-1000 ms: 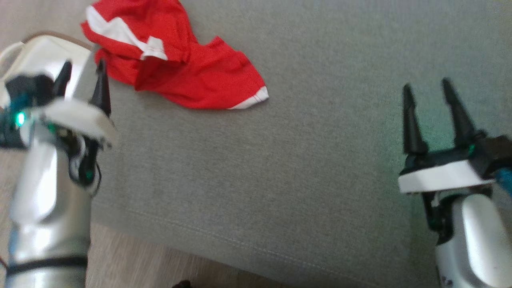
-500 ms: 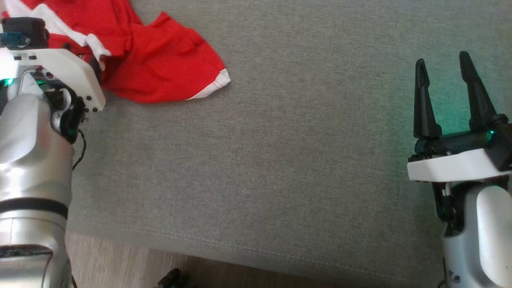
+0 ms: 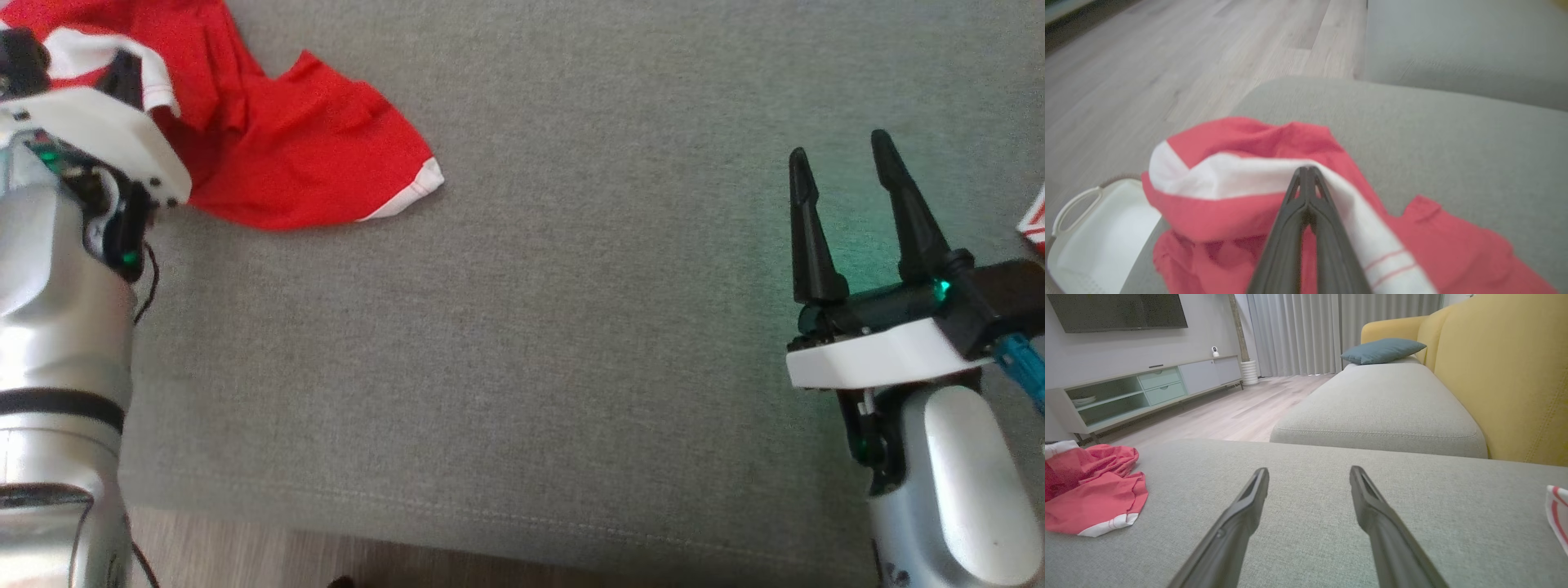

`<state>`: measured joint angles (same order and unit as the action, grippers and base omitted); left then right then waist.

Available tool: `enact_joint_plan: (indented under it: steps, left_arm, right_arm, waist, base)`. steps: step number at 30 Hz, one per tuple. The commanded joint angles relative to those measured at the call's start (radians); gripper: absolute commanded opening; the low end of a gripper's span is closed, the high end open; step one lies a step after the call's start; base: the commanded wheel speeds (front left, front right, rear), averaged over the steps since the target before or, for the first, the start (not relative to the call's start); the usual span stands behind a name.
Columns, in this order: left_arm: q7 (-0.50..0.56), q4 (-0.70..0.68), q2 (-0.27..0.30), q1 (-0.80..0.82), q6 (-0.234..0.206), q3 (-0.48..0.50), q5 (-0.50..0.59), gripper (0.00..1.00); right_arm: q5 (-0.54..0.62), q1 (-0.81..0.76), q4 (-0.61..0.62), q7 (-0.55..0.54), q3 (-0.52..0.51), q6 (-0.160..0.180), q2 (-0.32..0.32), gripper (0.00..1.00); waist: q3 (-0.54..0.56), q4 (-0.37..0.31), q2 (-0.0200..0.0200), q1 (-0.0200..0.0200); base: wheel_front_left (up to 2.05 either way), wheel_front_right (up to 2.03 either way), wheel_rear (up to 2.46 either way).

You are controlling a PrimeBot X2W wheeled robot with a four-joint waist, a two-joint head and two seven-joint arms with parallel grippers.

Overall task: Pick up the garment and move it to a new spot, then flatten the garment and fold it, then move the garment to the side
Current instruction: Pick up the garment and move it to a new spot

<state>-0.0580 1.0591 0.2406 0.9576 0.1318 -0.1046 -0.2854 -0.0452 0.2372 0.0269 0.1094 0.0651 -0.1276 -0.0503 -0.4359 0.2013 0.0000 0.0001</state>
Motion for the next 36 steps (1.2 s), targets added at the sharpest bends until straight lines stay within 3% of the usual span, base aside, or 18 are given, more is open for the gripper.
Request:
enact_joint_plan:
  steps: [1, 9, 19, 27, 36]
  left_arm:
    - [-0.038, -0.050, 0.060, 0.057, -0.001, 0.018, -0.006, 0.00]
    - [-0.129, -0.202, 0.016, 0.076, -0.001, -0.047, -0.039, 0.00]
    - [-0.059, -0.455, -0.060, 0.023, -0.004, -0.122, -0.074, 0.00]
    - [0.038, -0.667, -0.140, -0.070, -0.043, -0.213, -0.068, 0.00]
    - [0.042, -0.720, -0.188, -0.098, -0.111, -0.358, -0.087, 0.00]
  right_arm:
    - [-0.015, -0.002, 0.017, 0.019, 0.034, -0.003, 0.000, 1.00]
    - [-0.067, -0.011, -0.054, 0.068, 0.053, -0.003, 0.000, 1.00]
    - [-0.118, -0.020, -0.111, 0.107, 0.069, -0.003, 0.000, 1.00]
    - [-0.153, -0.009, -0.148, 0.134, 0.078, -0.003, 0.000, 1.00]
    - [-0.174, 0.003, -0.176, 0.147, 0.092, -0.003, 0.000, 1.00]
  waist:
    - [0.029, -0.019, 0.0000, -0.0001]
    - [0.119, -0.070, 0.0000, -0.0001]
    - [0.184, -0.132, 0.0000, -0.0001]
    - [0.209, -0.194, 0.0000, -0.0001]
    - [0.205, -0.249, 0.0000, -0.0001]
  base:
    - [0.00, 0.00, 0.00]
    - [0.00, 0.00, 0.00]
    - [0.00, 0.00, 0.00]
    - [0.00, 0.00, 0.00]
    - [0.00, 0.00, 0.00]
